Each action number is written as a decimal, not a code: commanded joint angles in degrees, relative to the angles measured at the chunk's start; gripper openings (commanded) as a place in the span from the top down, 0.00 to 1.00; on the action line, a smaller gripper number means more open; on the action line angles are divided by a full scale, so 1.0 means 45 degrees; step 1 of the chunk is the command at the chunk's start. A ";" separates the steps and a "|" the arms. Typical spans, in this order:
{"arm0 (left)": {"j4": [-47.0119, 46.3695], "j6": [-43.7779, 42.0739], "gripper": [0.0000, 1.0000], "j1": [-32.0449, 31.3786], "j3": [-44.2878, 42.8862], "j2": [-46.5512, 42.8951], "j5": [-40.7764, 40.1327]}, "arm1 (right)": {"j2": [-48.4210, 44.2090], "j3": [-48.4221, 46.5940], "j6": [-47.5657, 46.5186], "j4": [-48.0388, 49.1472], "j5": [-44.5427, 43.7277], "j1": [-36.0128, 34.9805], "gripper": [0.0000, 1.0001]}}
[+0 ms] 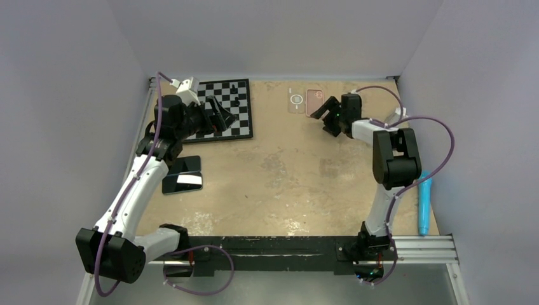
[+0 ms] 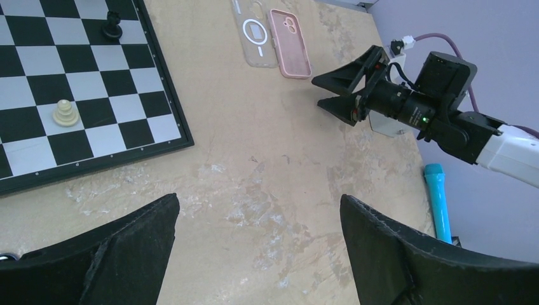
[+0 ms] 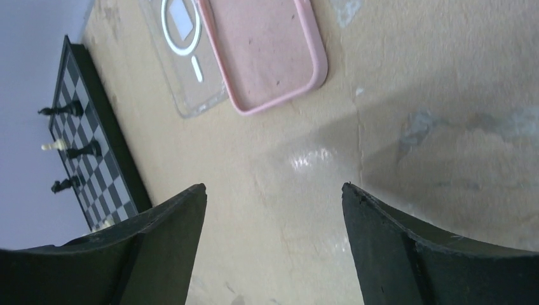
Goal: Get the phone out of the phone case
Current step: Place the phone case at the center of the board, then reset both arms
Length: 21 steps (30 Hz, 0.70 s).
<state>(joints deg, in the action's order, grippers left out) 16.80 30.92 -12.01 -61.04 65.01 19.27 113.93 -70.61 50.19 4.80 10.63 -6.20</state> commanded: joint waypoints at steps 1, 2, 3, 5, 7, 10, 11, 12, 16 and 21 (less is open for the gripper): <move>-0.0555 0.0162 0.00 0.0100 0.0028 -0.0024 0.0025 | -0.1422 0.1082 -0.1376 0.0718 0.0486 -0.0397 0.18; -0.0567 0.0185 0.00 0.0099 0.0028 -0.0015 0.0097 | -0.1664 0.1326 -0.1709 0.0700 0.0461 -0.0571 0.18; -0.0573 0.0210 0.00 0.0109 0.0028 -0.0019 0.0128 | -0.1934 0.1617 -0.2015 0.0683 0.0400 -0.0744 0.18; -0.0620 0.0236 0.00 0.0109 0.0044 -0.0015 0.0202 | -0.2478 0.2173 -0.2526 0.0720 0.0123 -0.1132 0.18; -0.0715 0.0266 0.00 0.0105 0.0082 0.0018 0.0395 | -0.2941 0.2576 -0.3072 0.0740 -0.0108 -0.1602 0.18; -0.0762 0.0368 0.00 0.0101 0.0122 0.0004 0.0376 | -0.3628 0.2882 -0.3966 0.0634 -0.0713 -0.2462 0.17; -0.0769 0.0348 0.00 0.0095 0.0157 -0.0038 0.0266 | -0.3915 0.3108 -0.4169 0.0863 -0.0863 -0.2699 0.17; -0.0791 0.0350 0.00 0.0091 0.0196 -0.0112 0.0076 | -0.4249 0.3439 -0.4288 0.1277 -0.0901 -0.2902 0.17; -0.1096 0.0299 0.00 0.0091 0.0637 -0.0641 -0.0811 | -0.5852 0.5705 -0.4220 0.3792 -0.0518 -0.3046 0.13; -0.1686 -0.0096 0.00 0.0091 0.1136 -0.1420 -0.1695 | -0.8266 0.7987 -0.4160 0.6449 -0.0681 -0.3057 0.10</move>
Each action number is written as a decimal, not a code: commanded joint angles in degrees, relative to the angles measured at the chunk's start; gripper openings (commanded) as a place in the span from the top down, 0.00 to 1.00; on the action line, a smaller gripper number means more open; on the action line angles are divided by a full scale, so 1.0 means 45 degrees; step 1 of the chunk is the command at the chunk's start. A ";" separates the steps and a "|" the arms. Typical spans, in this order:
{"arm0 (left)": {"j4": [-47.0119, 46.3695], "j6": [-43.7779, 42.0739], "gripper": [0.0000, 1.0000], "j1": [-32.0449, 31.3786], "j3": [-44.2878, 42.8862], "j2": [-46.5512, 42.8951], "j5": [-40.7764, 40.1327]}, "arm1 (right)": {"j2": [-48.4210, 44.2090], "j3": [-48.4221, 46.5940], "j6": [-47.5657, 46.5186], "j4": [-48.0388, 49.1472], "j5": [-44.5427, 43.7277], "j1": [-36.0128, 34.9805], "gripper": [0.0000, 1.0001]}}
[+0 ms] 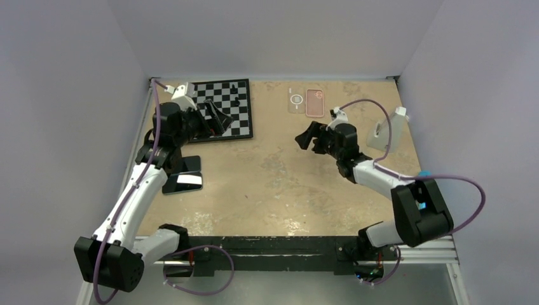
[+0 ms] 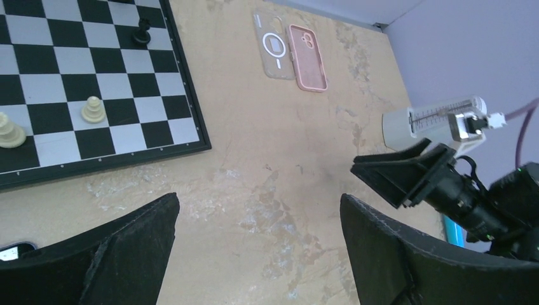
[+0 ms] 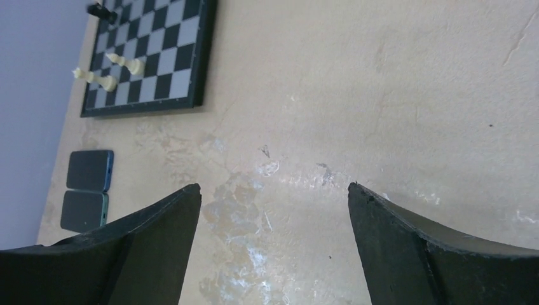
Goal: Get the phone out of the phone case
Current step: Reset both arms
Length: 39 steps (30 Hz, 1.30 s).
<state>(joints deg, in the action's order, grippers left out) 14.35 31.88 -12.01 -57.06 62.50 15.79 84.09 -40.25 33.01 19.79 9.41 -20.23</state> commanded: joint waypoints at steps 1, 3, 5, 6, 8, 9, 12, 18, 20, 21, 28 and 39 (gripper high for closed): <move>-0.1261 -0.0383 0.00 0.0091 0.0342 -0.0988 -0.0998 | -0.2045 0.1653 -0.0244 0.3487 -0.0543 0.0062 0.09; -0.1798 -0.0535 0.00 0.0091 0.0544 -0.1299 -0.1048 | -0.2916 0.2446 -0.0103 0.4179 -0.0777 0.0067 0.06; -0.2586 -0.0567 0.00 0.0091 0.0964 -0.1677 -0.1034 | -0.3699 0.3098 -0.0072 0.4650 -0.1009 0.0062 0.03; -0.2923 -0.0571 0.00 0.0091 0.1205 -0.1852 -0.1010 | -0.4104 0.3365 -0.0037 0.4748 -0.1099 0.0062 0.03; -0.3928 -0.0529 0.00 0.0063 0.1641 -0.2214 -0.1061 | -0.4944 0.3984 0.0083 0.5016 -0.1202 0.0062 0.02; -0.4328 -0.0527 0.00 0.0039 0.1859 -0.2361 -0.1040 | -0.5503 0.4427 0.0158 0.5104 -0.1250 0.0074 0.02; -0.5119 -0.0587 0.00 -0.0057 0.2345 -0.2620 -0.0907 | -0.6956 0.5354 0.0447 0.5028 -0.1606 0.0079 0.02; -0.6446 -0.1081 0.00 -0.0603 0.3278 -0.3622 -0.1403 | -1.0132 0.6704 0.0682 0.3378 -0.1866 0.0081 0.02; -0.6851 -0.1343 0.00 -0.0991 0.3705 -0.4199 -0.2004 | -1.1305 0.7058 0.0798 0.2490 -0.2042 0.0081 0.02; -0.6925 -0.1230 0.00 -0.1050 0.3928 -0.4494 -0.2125 | -1.1910 0.7212 0.0931 0.2000 -0.2331 0.0081 0.02; -0.6860 0.1214 0.00 -0.1050 0.6585 -0.7202 -0.2641 | -1.5655 0.8135 0.1528 -0.0486 -0.2988 0.0082 0.02; -0.6674 0.2213 0.00 -0.1043 0.9619 -1.0563 -0.2406 | -1.5858 0.8787 0.2151 -0.0212 -0.2999 0.0082 0.02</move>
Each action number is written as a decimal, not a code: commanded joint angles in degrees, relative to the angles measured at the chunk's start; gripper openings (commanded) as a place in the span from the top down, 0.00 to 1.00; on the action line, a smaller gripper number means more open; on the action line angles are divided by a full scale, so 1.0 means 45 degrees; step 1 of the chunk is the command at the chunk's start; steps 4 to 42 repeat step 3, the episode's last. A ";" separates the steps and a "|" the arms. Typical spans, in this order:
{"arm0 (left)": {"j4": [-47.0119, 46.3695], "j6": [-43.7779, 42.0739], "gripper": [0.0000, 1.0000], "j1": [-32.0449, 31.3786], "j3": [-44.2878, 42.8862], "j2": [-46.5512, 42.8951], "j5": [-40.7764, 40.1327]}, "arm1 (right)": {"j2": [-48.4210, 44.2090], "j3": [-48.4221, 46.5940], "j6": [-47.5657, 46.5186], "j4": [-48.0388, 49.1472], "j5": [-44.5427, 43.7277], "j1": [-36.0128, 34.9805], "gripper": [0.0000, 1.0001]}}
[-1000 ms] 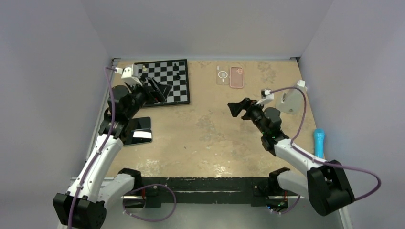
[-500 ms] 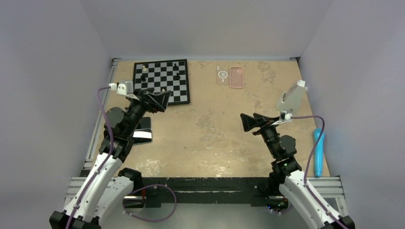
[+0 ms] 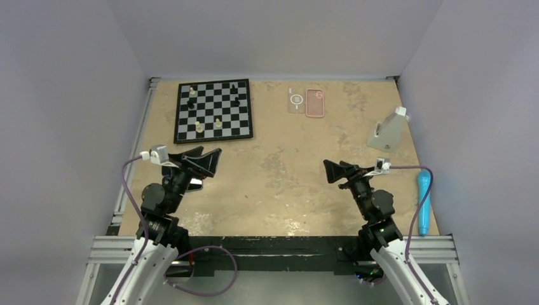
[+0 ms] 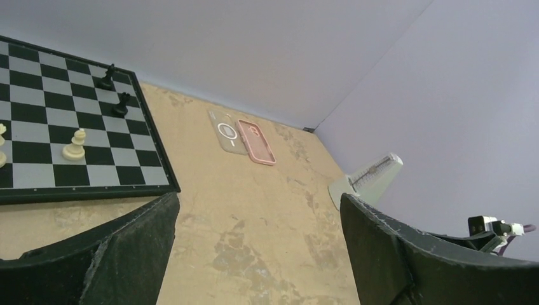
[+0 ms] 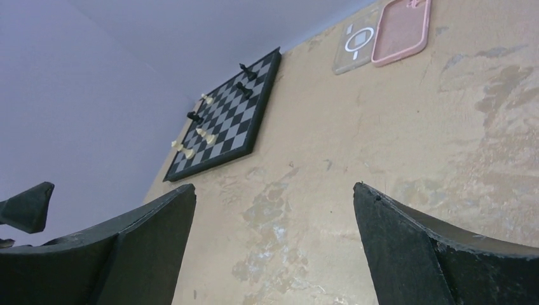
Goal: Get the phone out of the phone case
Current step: Reset both arms
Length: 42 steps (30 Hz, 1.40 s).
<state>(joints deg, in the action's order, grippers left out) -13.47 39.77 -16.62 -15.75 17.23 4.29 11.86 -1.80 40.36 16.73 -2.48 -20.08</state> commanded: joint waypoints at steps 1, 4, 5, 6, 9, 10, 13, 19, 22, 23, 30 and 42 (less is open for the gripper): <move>-0.0593 0.0508 0.00 -0.0022 0.0568 -0.0570 0.0204 | 0.0270 0.0244 0.0562 0.0687 -0.0358 0.0047 0.02; -0.0645 0.0594 0.00 -0.0017 0.0728 -0.0588 0.0280 | 0.0456 0.0244 0.0380 0.0815 -0.0310 0.0052 0.02; -0.0645 0.0594 0.00 -0.0017 0.0728 -0.0588 0.0280 | 0.0456 0.0244 0.0380 0.0815 -0.0310 0.0052 0.02; -0.0645 0.0594 0.00 -0.0017 0.0728 -0.0588 0.0280 | 0.0456 0.0244 0.0380 0.0815 -0.0310 0.0052 0.02; -0.0645 0.0594 0.00 -0.0017 0.0728 -0.0588 0.0280 | 0.0456 0.0244 0.0380 0.0815 -0.0310 0.0052 0.02; -0.0645 0.0594 0.00 -0.0017 0.0728 -0.0588 0.0280 | 0.0456 0.0244 0.0380 0.0815 -0.0310 0.0052 0.02; -0.0645 0.0594 0.00 -0.0017 0.0728 -0.0588 0.0280 | 0.0456 0.0244 0.0380 0.0815 -0.0310 0.0052 0.02; -0.0645 0.0594 0.00 -0.0017 0.0728 -0.0588 0.0280 | 0.0456 0.0244 0.0380 0.0815 -0.0310 0.0052 0.02; -0.0645 0.0594 0.00 -0.0017 0.0728 -0.0588 0.0280 | 0.0456 0.0244 0.0380 0.0815 -0.0310 0.0052 0.02; -0.0645 0.0594 0.00 -0.0017 0.0728 -0.0588 0.0280 | 0.0456 0.0244 0.0380 0.0815 -0.0310 0.0052 0.02; -0.0645 0.0594 0.00 -0.0017 0.0728 -0.0588 0.0280 | 0.0456 0.0244 0.0380 0.0815 -0.0310 0.0052 0.02; -0.0645 0.0594 0.00 -0.0017 0.0728 -0.0588 0.0280 | 0.0456 0.0244 0.0380 0.0815 -0.0310 0.0052 0.02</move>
